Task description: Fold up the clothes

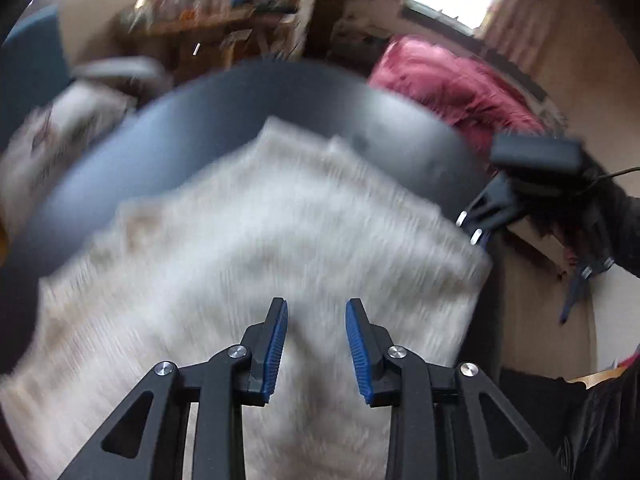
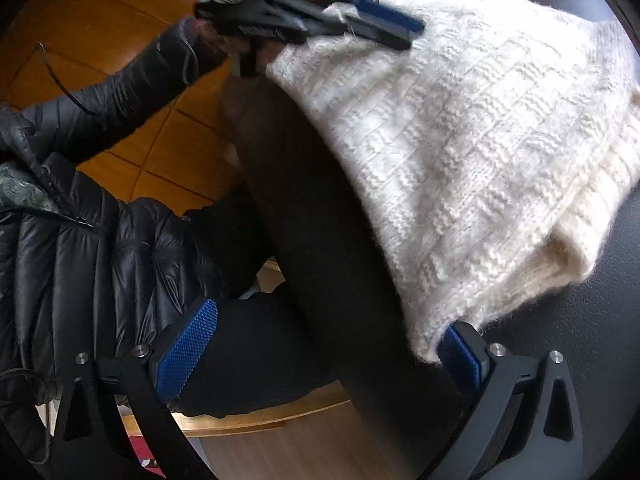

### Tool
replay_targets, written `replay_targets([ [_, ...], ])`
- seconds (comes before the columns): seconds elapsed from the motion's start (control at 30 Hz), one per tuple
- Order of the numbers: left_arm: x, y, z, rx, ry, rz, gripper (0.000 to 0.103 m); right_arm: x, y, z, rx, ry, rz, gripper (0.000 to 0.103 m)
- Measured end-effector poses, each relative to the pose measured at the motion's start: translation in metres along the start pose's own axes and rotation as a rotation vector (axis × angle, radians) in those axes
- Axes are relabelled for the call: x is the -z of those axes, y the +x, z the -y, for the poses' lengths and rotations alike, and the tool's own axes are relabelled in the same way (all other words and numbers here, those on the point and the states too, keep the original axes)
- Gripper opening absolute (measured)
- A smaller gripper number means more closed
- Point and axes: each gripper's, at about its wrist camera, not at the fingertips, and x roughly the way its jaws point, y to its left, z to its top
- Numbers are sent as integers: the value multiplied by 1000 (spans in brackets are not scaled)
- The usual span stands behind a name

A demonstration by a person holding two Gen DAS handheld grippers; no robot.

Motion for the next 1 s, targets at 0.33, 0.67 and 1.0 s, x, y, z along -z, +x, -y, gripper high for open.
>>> replay_targets([
  [0.33,-127,78,-50,205,-86,-207,44,-11,15,-17,93,-33,24,103],
  [0.67,-156,132,-88,162,-302,-388,45,-27,36,-34,169,-131,9,103],
  [1.0,-155,146,-49,30,-30,-415,6,-47,54,-41,212,-142,27,103],
])
